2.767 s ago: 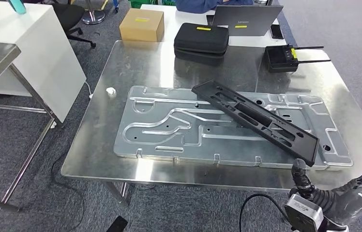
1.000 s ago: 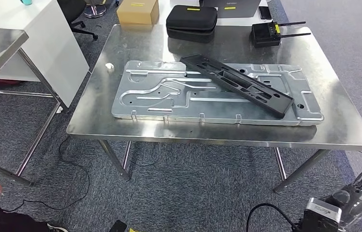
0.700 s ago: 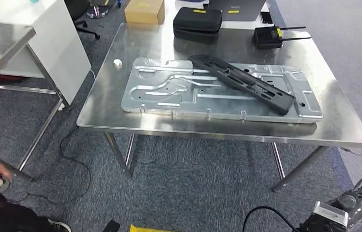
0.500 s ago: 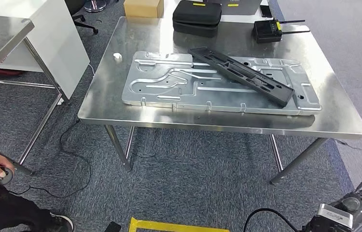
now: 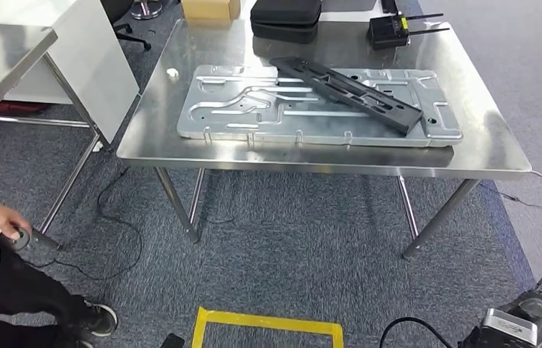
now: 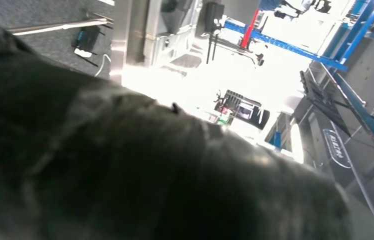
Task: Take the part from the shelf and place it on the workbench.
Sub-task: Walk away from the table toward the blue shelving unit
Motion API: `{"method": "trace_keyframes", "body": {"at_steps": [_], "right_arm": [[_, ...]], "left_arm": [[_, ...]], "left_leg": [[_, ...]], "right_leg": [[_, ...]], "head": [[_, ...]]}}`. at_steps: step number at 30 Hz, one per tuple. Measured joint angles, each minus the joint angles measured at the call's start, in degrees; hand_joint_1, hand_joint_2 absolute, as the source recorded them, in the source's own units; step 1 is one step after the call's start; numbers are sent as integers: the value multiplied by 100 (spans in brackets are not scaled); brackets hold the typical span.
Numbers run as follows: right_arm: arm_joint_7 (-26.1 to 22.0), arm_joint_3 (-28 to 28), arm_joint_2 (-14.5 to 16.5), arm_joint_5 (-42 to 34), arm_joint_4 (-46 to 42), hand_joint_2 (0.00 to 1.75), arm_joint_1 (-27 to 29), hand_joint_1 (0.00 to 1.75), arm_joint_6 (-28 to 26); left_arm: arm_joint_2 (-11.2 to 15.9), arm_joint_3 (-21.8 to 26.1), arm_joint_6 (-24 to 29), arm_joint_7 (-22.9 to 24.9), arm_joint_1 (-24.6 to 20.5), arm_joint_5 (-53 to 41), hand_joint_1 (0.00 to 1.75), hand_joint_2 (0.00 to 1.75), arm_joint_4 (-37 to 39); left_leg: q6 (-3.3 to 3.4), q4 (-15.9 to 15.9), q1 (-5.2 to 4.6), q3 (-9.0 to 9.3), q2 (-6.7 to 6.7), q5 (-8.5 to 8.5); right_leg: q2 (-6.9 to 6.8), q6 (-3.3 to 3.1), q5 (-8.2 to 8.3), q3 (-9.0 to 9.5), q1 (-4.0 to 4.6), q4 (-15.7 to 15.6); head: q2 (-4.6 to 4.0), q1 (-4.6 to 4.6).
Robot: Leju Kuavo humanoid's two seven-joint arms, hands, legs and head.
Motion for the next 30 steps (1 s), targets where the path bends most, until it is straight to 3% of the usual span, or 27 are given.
{"method": "trace_keyframes", "body": {"at_steps": [1, 3, 5, 7, 8, 11, 12, 13, 14, 16, 18, 19, 20, 21, 22, 23, 25, 26, 27, 28, 30], "right_arm": [[-4, -16, 5, -12, -1, 0, 3, 0, 16], [-14, -41, 15, -28, -2, 0, 13, 0, 48], [-33, -60, 27, -35, -2, 0, 24, 0, 68], [-50, -89, 36, -38, -3, 0, 46, 0, 73], [-53, -106, 38, -39, -3, 0, 59, 0, 73], [-57, -155, 43, -40, -3, 0, 82, 0, 72], [-57, -166, 44, -40, -3, 0, 85, 0, 73], [-57, -177, 46, -40, -2, 0, 89, 0, 73], [-57, -183, 48, -40, -2, 0, 92, 0, 74], [-57, -196, 50, -43, -3, 0, 91, 0, 79], [-59, -207, 58, -55, -9, 0, 85, 0, 112], [-63, -214, 66, -62, -13, 0, 85, 0, 139], [-67, -222, 75, -67, -15, 0, 86, 0, 167], [-71, -233, 85, -68, -16, 0, 89, 0, 192], [-73, -241, 103, -69, -15, 0, 89, 0, 214], [-72, -247, 120, -69, -14, 0, 89, 0, 232], [-72, -259, 158, -73, -14, 0, 94, 0, 254], [-73, -266, 174, -81, -13, 0, 102, 0, 260], [-73, -279, 193, -94, -11, 0, 110, 0, 264], [-74, -297, 215, -109, -8, 0, 119, 0, 269], [-74, -343, 256, -135, -2, 0, 134, 0, 277]], "left_arm": [[0, 2, 1, -1, -6, 2, 0, 0, -1], [-1, 4, 4, -11, -15, 8, 0, 0, -1], [-2, 6, 9, -25, -13, 14, 0, 0, -1], [-3, 9, 11, -27, -6, 16, 0, 0, 1], [-3, 11, 11, -28, -6, 18, 0, 0, 2], [-5, 15, 11, -32, -3, 19, 0, 0, 2], [-6, 16, 11, -32, 1, 19, 0, 0, 2], [-7, 16, 11, -32, 4, 19, 0, 0, 2], [-7, 16, 11, -32, 5, 19, 0, 0, 2], [-7, 16, 11, -31, 3, 19, 0, 0, 2], [-7, 17, 12, -30, 2, 19, 0, 0, 2], [-7, 17, 13, -29, 1, 19, 0, 0, 2], [-7, 18, 14, -29, 2, 19, 0, 0, 2], [-7, 19, 14, -28, 10, 19, 0, 0, 3], [-6, 21, 15, -27, 16, 19, 0, 0, 3], [-5, 24, 14, -24, 26, 19, 0, 0, 4], [-4, 28, 14, -20, 43, 19, 0, 0, 4], [-4, 29, 15, -19, 47, 19, 0, 0, 4], [-4, 32, 16, -20, 48, 19, 0, 0, 4], [-4, 35, 18, -22, 48, 21, 0, 0, 4], [-4, 41, 20, -26, 47, 28, 0, 0, 4]], "left_leg": [[27, -372, -4, 285, -2, 71], [81, -1126, -31, 773, -9, 7], [133, -1418, -65, 901, -16, -52], [214, -1452, -41, 809, 3, 81], [262, -1477, -25, 742, 18, 167], [335, -1492, -17, 469, 48, 405], [331, -1479, -20, 367, 53, 478], [323, -1459, -22, 263, 58, 549], [312, -1431, -22, 154, 62, 616], [279, -1355, -21, -52, 62, 731], [223, -1283, -35, -174, 51, 821], [190, -1266, -40, -199, 47, 869], [152, -1269, -41, -209, 45, 922], [113, -1285, -41, -217, 42, 977], [79, -1273, -33, -242, 31, 959], [51, -1197, -26, -292, 18, 832], [14, -738, -9, -459, -2, 271], [0, -385, -7, -544, -1, -27], [-14, -32, -6, -596, -1, -214], [-21, 234, -5, -589, -1, -259], [-1, 258, -7, -328, -2, -4]], "right_leg": [[1, 18, 45, -89, 3, 43], [0, 73, 135, -200, 12, 105], [-4, 145, 244, -224, 8, 93], [13, 214, 256, -263, -1, 94], [24, 244, 108, -310, -3, 182], [34, 318, -774, -498, -27, 1046], [34, 337, -920, -522, -34, 1381], [33, 348, -902, -491, -39, 1599], [33, 352, -755, -382, -43, 1648], [32, 336, -451, 113, -48, 1197], [34, 292, -578, 749, -25, 332], [35, 264, -698, 933, -7, 25], [36, 231, -773, 1005, 13, -141], [34, 189, -747, 971, 11, -168], [22, 140, -684, 914, 3, -175], [12, 83, -611, 849, -8, -181], [-7, 5, -453, 675, -24, -187], [-7, -12, -381, 577, -20, -179], [-8, -11, -308, 475, -13, -162], [-11, -7, -237, 371, -6, -138], [-13, 9, -108, 154, 9, -70]], "head": [[0, -1], [0, 4], [0, -8], [0, -27], [0, -21], [0, -2], [0, -2], [0, -2], [0, -2], [0, -3], [0, -6], [0, -5], [0, -5], [0, -5], [0, -2], [0, -9], [0, -25], [0, -33], [0, -36], [0, -35], [0, -37]]}}
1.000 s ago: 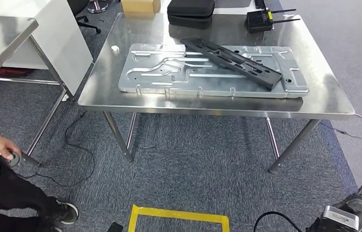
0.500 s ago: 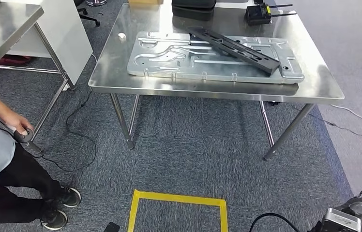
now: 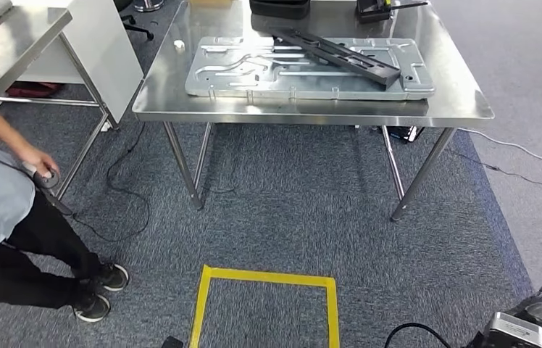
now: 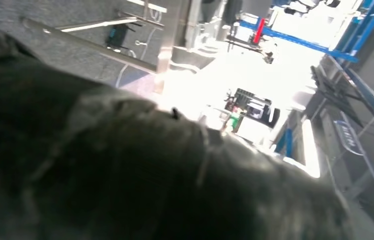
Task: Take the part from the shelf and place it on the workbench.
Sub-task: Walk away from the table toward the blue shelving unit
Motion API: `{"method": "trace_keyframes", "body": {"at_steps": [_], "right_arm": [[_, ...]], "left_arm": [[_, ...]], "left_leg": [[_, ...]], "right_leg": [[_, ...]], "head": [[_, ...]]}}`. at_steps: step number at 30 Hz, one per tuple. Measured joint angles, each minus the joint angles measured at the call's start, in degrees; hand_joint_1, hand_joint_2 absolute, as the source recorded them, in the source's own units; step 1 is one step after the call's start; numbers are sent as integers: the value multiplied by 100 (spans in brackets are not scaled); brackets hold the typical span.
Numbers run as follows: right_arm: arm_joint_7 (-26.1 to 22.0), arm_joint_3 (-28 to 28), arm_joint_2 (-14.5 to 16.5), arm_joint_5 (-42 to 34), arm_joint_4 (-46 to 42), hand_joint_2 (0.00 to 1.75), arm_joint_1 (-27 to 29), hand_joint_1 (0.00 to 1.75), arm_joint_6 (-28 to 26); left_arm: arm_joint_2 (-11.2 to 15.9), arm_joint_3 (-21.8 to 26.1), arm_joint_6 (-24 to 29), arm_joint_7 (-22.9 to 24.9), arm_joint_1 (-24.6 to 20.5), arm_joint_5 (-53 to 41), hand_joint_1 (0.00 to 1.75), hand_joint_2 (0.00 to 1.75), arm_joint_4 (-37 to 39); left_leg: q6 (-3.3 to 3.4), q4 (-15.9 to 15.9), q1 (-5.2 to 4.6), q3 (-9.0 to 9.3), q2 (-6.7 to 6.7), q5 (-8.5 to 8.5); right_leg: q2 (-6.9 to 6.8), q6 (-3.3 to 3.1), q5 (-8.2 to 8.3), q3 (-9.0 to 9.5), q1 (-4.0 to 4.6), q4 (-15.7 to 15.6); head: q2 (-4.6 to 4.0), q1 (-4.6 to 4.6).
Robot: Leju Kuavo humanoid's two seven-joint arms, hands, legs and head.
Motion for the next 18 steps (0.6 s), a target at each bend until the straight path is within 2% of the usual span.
{"method": "trace_keyframes", "body": {"at_steps": [1, 2, 3, 4, 5, 7, 8, 9, 10, 11, 12, 13, 14, 15, 16, 17, 18], "right_arm": [[-1, -20, 17, -7, 2, 0, 6, 0, 1], [-2, -36, 34, -11, 2, 0, 11, 0, 1], [-3, -50, 47, -17, 2, 0, 14, 0, 0], [-5, -63, 60, -25, 2, 0, 18, 0, -1], [-9, -78, 73, -31, 2, 0, 23, 0, -1], [-13, -109, 92, -45, 3, 0, 39, 0, -2], [-15, -129, 98, -54, 3, 0, 54, 0, -1], [-15, -148, 103, -64, 4, 0, 70, 0, -1], [-15, -165, 105, -75, 7, 0, 83, 0, 1], [-16, -181, 108, -84, 10, 0, 91, 0, 2], [-16, -196, 110, -93, 18, 0, 95, 0, 2], [-16, -211, 111, -99, 28, 0, 97, 0, 3], [-16, -227, 111, -103, 38, 0, 98, 0, 3], [-16, -238, 112, -107, 45, 0, 99, 0, 3], [-17, -244, 113, -107, 48, 0, 99, 0, 4], [-17, -246, 113, -107, 48, 0, 96, 0, 4], [-18, -246, 114, -106, 48, 0, 91, 0, 5]], "left_arm": [[0, 1, 2, -2, -2, 3, 0, 0, 0], [3, 1, 4, -4, -9, 5, 0, 0, -1], [5, 1, 7, -6, -18, 6, 0, 0, -2], [7, 2, 9, -8, -24, 6, 0, 0, -3], [9, 2, 12, -9, -29, 6, 0, 0, -4], [8, 5, 17, -10, -15, 6, 0, 0, -3], [8, 7, 21, -8, -12, 9, 0, 0, -2], [8, 9, 25, -8, -7, 11, 0, 0, -1], [8, 11, 30, -7, -8, 14, 0, 0, 0], [7, 13, 33, -7, -6, 16, 0, 0, 0], [6, 16, 35, -8, -2, 15, 0, 0, 0], [4, 19, 35, -8, 4, 15, 0, 0, 0], [4, 23, 36, -8, 9, 15, 0, 0, 0], [3, 29, 37, -8, 14, 15, 0, 0, 0], [3, 37, 37, -8, 15, 15, 0, 0, 0], [3, 45, 37, -8, 13, 15, 0, 0, 0], [2, 53, 39, -8, 11, 15, 0, 0, 0]], "left_leg": [[29, -279, -4, 275, -2, 140], [69, -694, -16, 602, -4, 161], [106, -1123, -31, 899, -6, 105], [140, -1458, -51, 1104, -8, 20], [173, -1653, -73, 1198, -9, -51], [250, -1745, -72, 1160, 1, 36], [301, -1763, -62, 1110, 13, 109], [351, -1785, -48, 1044, 26, 193], [386, -1793, -43, 964, 39, 270], [410, -1792, -47, 875, 43, 343], [416, -1784, -49, 783, 46, 416], [408, -1770, -50, 682, 49, 489], [396, -1747, -48, 577, 51, 558], [380, -1716, -44, 468, 53, 621], [361, -1680, -40, 362, 54, 677], [337, -1639, -41, 273, 52, 724], [308, -1597, -45, 200, 49, 767]], "right_leg": [[1, 11, 55, -101, 6, 39], [3, 30, 106, -190, 14, 79], [2, 54, 152, -253, 19, 112], [-2, 84, 201, -289, 18, 129], [-8, 121, 253, -304, 13, 124], [-10, 198, 337, -320, 6, 91], [0, 230, 264, -351, 1, 123], [13, 257, 73, -405, -4, 245], [25, 277, -221, -474, -19, 472], [31, 297, -545, -552, -30, 793], [32, 317, -795, -616, -41, 1157], [32, 337, -900, -634, -50, 1462], [32, 352, -863, -585, -59, 1636], [31, 361, -721, -446, -68, 1621], [31, 365, -553, -202, -79, 1400], [32, 360, -467, 124, -86, 1021], [35, 345, -478, 459, -81, 570]], "head": [[0, 0], [0, -1], [0, 2], [0, 5], [0, 2], [0, 1], [0, -1], [0, 6], [0, 10], [0, 15], [0, 18], [0, 18], [0, 17], [0, 17], [0, 16], [0, 15], [0, 14]]}}
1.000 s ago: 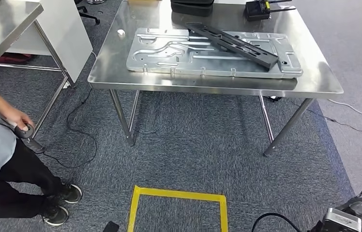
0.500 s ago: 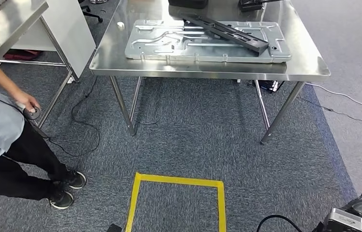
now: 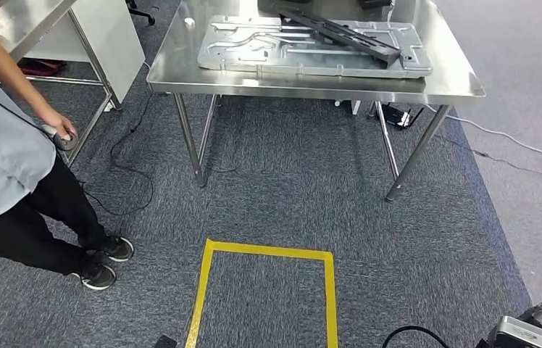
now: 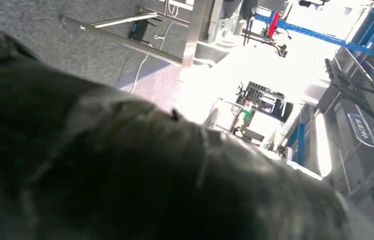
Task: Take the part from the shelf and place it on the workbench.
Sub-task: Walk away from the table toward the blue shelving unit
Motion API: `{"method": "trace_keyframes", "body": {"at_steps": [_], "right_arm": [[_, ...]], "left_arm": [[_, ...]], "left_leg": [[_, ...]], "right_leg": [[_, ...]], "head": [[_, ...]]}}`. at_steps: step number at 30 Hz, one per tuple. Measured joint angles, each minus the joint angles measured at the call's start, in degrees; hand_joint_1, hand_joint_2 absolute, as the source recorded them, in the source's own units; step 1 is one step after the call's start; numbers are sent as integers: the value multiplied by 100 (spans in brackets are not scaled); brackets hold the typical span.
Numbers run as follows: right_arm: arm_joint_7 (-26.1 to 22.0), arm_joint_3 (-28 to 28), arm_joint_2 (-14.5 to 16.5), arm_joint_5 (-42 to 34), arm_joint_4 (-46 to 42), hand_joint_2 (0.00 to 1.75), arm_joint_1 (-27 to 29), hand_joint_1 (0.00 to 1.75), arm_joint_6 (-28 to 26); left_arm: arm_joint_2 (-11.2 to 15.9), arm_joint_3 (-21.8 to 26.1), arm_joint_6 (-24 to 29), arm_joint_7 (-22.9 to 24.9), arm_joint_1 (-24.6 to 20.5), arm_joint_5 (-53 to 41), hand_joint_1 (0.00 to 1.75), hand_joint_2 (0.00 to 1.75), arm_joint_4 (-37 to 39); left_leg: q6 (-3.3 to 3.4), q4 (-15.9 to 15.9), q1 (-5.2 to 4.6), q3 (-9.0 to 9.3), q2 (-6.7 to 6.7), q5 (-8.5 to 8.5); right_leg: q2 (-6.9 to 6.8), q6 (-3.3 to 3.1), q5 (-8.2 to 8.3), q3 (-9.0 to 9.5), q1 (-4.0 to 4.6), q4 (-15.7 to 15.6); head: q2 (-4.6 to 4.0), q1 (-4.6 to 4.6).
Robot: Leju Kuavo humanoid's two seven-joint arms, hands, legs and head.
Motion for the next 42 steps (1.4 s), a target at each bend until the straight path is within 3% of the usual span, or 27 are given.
{"method": "trace_keyframes", "body": {"at_steps": [2, 5, 6, 7, 9, 10, 11, 13, 15, 17, 18, 20, 21, 23, 25, 26, 27, 29, 31, 32, 33, 35, 36, 37, 40, 41, 42], "right_arm": [[-3, -2, 4, -1, 0, 0, -3, 0, 0], [-9, -9, 30, -3, 4, 0, 6, 0, 4], [-10, -11, 41, -3, 7, 0, 5, 0, 12], [-10, -12, 50, -5, 11, 0, 5, 0, 25], [-10, -14, 70, -13, 17, 0, 5, 0, 62], [-10, -15, 79, -17, 23, 0, 7, 0, 77], [-10, -17, 86, -20, 29, 0, 8, 0, 86], [-7, -37, 96, -29, 43, 0, 10, 0, 92], [-2, -85, 127, -90, 59, 0, 11, 0, 143], [-33, -194, 190, -279, 106, 0, 8, 0, 343], [-62, -279, 232, -401, 145, 0, 7, 0, 497], [-111, -468, 313, -592, 229, 0, 11, 0, 773], [-122, -558, 345, -632, 265, 0, 14, 0, 852], [-136, -740, 396, -661, 351, 0, 19, 0, 965], [-140, -958, 468, -664, 512, 0, 11, 0, 1170], [-140, -1094, 514, -666, 641, 0, -4, 0, 1328], [-139, -1248, 563, -667, 804, 0, -28, 0, 1505], [-141, -1602, 645, -620, 1230, 0, -127, 0, 1883], [-143, -1989, 691, -522, 1754, 0, -292, 0, 2189], [-145, -2169, 707, -481, 2014, 0, -365, 0, 2286], [-147, -2324, 724, -456, 2237, 0, -415, 0, 2340], [-151, -2558, 763, -432, 2577, 0, -458, 0, 2382], [-152, -2645, 785, -425, 2706, 0, -480, 0, 2393], [-152, -2711, 803, -420, 2809, 0, -502, 0, 2400], [-152, -2882, 840, -366, 3072, 0, -569, 0, 2438], [-152, -2964, 846, -316, 3201, 0, -610, 0, 2476], [-152, -3080, 851, -247, 3380, 0, -672, 0, 2534]], "left_arm": [[0, 16, 7, -1, -3, 1, 0, 0, 0], [0, 44, 17, -2, 5, 2, 0, 0, 1], [0, 48, 18, -2, 12, 2, 0, 0, 2], [1, 50, 19, -2, 19, 2, 0, 0, 2], [1, 51, 19, -2, 27, 2, 0, 0, 2], [1, 52, 19, -2, 28, 2, 0, 0, 2], [1, 52, 19, -2, 28, 3, 0, 0, 2], [1, 53, 19, -4, 26, 6, 0, 0, 2], [4, 53, 19, -15, 19, 9, 0, 0, 1], [9, 59, 19, -34, 15, 17, 0, 0, 0], [11, 66, 18, -43, 17, 22, 0, 0, 0], [11, 81, 18, -53, 32, 33, 0, 0, 1], [12, 87, 18, -54, 37, 37, 0, 0, 2], [13, 93, 20, -57, 40, 46, 0, 0, 2], [12, 103, 27, -60, 47, 66, 0, 0, 2], [11, 114, 32, -61, 53, 76, 0, 0, 2], [11, 132, 37, -60, 58, 85, 0, 0, 2], [10, 176, 46, -60, 66, 90, 0, 0, 2], [5, 203, 55, -60, 72, 95, 0, 0, 2], [2, 211, 58, -60, 72, 97, 0, 0, 2], [0, 219, 60, -60, 74, 98, 0, 0, 2], [-2, 237, 63, -60, 85, 100, 0, 0, 3], [-2, 245, 64, -59, 97, 102, 0, 0, 3], [-2, 254, 65, -58, 109, 103, 0, 0, 4], [-1, 291, 67, -58, 123, 104, 0, 0, 4], [-1, 307, 67, -58, 123, 104, 0, 0, 4], [-1, 322, 67, -58, 122, 104, 0, 0, 4]], "left_leg": [[-73, 38, -5, -76, -3, 100], [-183, 28, 12, -141, -9, 185], [-210, 119, 18, -196, -17, 54], [-234, 323, 22, -275, -25, -189], [-263, 1016, 33, -452, -32, -800], [-273, 1375, 36, -505, -32, -985], [-279, 1620, 38, -499, -32, -1028], [-262, 1539, 38, -198, -34, -776], [-203, 780, 27, 438, -44, -588], [-152, 50, 1, 925, -56, -692], [-137, -127, -15, 1009, -58, -750], [-85, -222, -3, 961, -43, -693], [-39, -251, 13, 914, -31, -629], [40, -287, 37, 798, -4, -486], [66, -264, 29, 630, 2, -373], [63, -240, 26, 540, 6, -320], [57, -211, 25, 448, 9, -272], [31, -131, 27, 272, 9, -190], [-18, -47, 15, 141, 2, -124], [-49, -21, 9, 109, 1, -90], [-83, -13, 7, 90, 0, -50], [-154, -11, 10, 73, -6, 4], [-189, 39, 15, 40, -15, -73], [-220, 181, 18, -20, -24, -259], [-277, 1138, 37, -279, -36, -1077], [-285, 1434, 39, -304, -36, -1181], [-285, 1585, 39, -255, -36, -1146]], "right_leg": [[4, -57, -136, 393, 31, -613], [-8, -186, -60, 307, 44, -719], [-19, -243, 7, 238, 34, -723], [-32, -294, 80, 158, 23, -734], [-46, -354, 214, -11, 39, -724], [-49, -358, 282, -105, 47, -713], [-49, -356, 348, -196, 53, -695], [-47, -335, 466, -399, 59, -635], [-43, -299, 557, -570, 67, -559], [-52, -245, 643, -662, 74, -516], [-60, -213, 693, -691, 76, -517], [-55, -145, 764, -734, 80, -529], [-42, -116, 676, -778, 81, -470], [-13, -70, 214, -932, 67, -44], [-7, -33, -267, -1097, 50, 675], [-7, -18, -343, -1115, 43, 944], [-7, -8, -274, -1045, 34, 1030], [-8, -11, 32, -598, 21, 611], [-7, -53, 60, 6, 38, -218], [-7, -82, -1, 193, 54, -513], [-8, -113, -64, 270, 73, -667], [-18, -194, -4, 218, 70, -703], [-25, -247, 50, 167, 57, -711], [-32, -300, 115, 102, 42, -724], [-41, -372, 308, -140, 45, -716], [-42, -369, 374, -228, 52, -700], [-42, -363, 437, -323, 57, -676]], "head": [[0, -3], [0, 4], [0, 1], [0, -3], [0, -9], [0, -10], [0, -10], [0, -11], [0, -12], [0, -8], [0, -6], [0, -5], [0, 1], [0, 10], [0, 15], [0, 16], [0, 15], [0, 15], [0, 13], [0, 12], [0, 11], [0, 16], [0, 15], [0, 8], [0, -9], [0, -8], [0, -9]]}}
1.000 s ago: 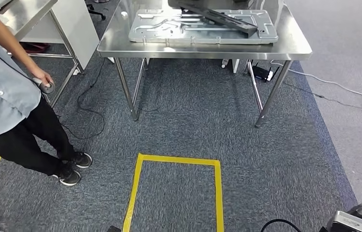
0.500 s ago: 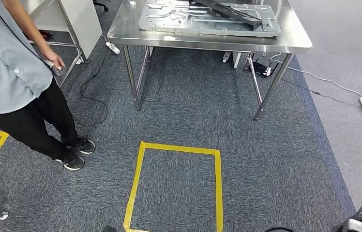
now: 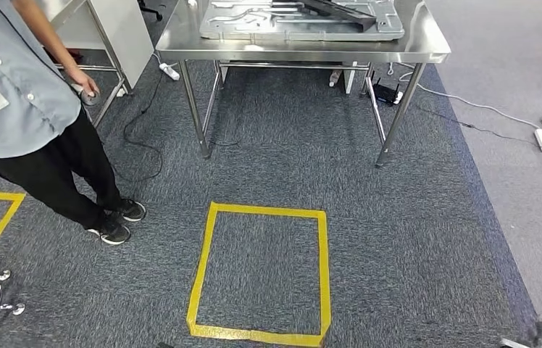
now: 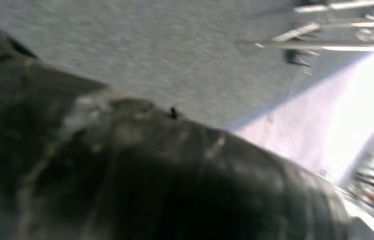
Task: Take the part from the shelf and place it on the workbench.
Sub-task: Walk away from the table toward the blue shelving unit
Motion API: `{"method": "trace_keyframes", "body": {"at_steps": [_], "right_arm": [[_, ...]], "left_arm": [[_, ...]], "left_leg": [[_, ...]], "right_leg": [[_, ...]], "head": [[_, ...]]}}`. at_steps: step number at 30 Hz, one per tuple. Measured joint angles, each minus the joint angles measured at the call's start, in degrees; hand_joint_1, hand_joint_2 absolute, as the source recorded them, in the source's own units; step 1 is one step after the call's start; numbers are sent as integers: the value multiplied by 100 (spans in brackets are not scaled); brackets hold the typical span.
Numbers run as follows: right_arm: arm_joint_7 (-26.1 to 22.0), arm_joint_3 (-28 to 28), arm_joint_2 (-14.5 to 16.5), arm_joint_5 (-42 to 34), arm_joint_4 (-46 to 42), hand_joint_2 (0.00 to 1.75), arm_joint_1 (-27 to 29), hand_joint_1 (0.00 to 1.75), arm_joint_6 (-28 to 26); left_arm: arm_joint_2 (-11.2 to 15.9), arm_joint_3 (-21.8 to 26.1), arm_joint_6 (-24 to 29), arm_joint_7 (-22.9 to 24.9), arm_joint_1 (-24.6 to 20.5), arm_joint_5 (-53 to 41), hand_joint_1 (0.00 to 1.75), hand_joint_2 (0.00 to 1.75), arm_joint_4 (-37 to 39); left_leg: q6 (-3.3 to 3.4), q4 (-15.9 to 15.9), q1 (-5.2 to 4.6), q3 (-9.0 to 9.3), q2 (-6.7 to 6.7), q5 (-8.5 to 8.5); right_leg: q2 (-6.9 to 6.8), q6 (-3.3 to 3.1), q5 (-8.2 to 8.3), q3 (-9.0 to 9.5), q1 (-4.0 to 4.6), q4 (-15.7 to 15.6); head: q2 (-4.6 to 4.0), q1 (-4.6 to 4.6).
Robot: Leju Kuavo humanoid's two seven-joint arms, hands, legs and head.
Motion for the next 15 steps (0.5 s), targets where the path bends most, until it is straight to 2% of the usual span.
{"method": "trace_keyframes", "body": {"at_steps": [1, 2, 3, 4, 5, 6, 8, 9, 10, 11, 13, 14, 15], "right_arm": [[0, -142, 1, 74, 208, 0, -73, 0, 65], [0, -299, 1, 138, 420, 0, -144, 0, 133], [0, -474, -2, 196, 646, 0, -214, 0, 185], [0, -649, -11, 234, 880, 0, -278, 0, 219], [0, -820, -36, 256, 1128, 0, -342, 0, 243], [0, -989, -75, 269, 1413, 0, -411, 0, 252], [0, -1291, -189, 270, 2002, 0, -541, 0, 253], [-1, -1431, -246, 269, 2271, 0, -593, 0, 247], [-1, -1560, -291, 267, 2501, 0, -632, 0, 242], [-1, -1673, -326, 265, 2694, 0, -658, 0, 238], [1, -1845, -375, 253, 3020, 0, -717, 0, 231], [10, -1921, -404, 234, 3190, 0, -761, 0, 233], [33, -2000, -439, 214, 3369, 0, -811, 0, 235]], "left_arm": [[0, 12, 1, 0, -2, 0, 0, 0, 0], [-1, 19, 1, -1, -6, -1, 0, 0, 0], [0, 24, 2, -1, -12, -2, 0, 0, -1], [1, 28, 3, -2, -19, -4, 0, 0, -1], [1, 36, 5, -2, -23, -7, 0, 0, -2], [1, 44, 11, -3, -25, -8, 0, 0, -2], [-3, 63, 23, -3, -13, -9, 0, 0, -1], [-5, 76, 33, -3, -9, -8, 0, 0, 0], [-6, 90, 43, -2, -6, -4, 0, 0, 1], [-8, 107, 52, -2, -6, -1, 0, 0, 2], [-7, 139, 65, -2, -4, 7, 0, 0, 2], [-8, 151, 67, -2, 0, 7, 0, 0, 2], [-9, 162, 69, -3, 4, 7, 0, 0, 3]], "left_leg": [[10, -43, 0, 141, 0, 141], [30, -278, -1, 374, -3, 307], [60, -662, -3, 689, -8, 403], [90, -1113, -13, 1011, -15, 410], [116, -1470, -25, 1245, -20, 366], [136, -1708, -41, 1383, -24, 308], [186, -1818, -46, 1362, -9, 339], [225, -1832, -36, 1312, 5, 401], [275, -1845, -24, 1246, 20, 476], [317, -1857, -13, 1168, 33, 553], [367, -1849, -30, 989, 47, 695], [369, -1841, -38, 901, 53, 756], [363, -1827, -42, 808, 61, 816]], "right_leg": [[1, 11, 58, -98, 3, 32], [2, 26, 108, -191, 4, 69], [1, 46, 152, -275, 6, 108], [-1, 71, 193, -345, 12, 148], [-7, 100, 240, -392, 18, 175], [-14, 132, 289, -418, 20, 187], [-15, 202, 393, -448, 20, 170], [-1, 236, 353, -477, 13, 192], [15, 266, 196, -525, 6, 294], [30, 292, -67, -590, -5, 499], [40, 338, -683, -729, -23, 1176], [40, 358, -829, -760, -28, 1502], [39, 372, -825, -733, -30, 1714]], "head": [[0, 0], [0, -1], [0, -2], [0, 1], [0, 3], [0, 3], [0, 2], [0, 1], [0, 5], [0, 11], [0, 22], [0, 23], [0, 24]]}}
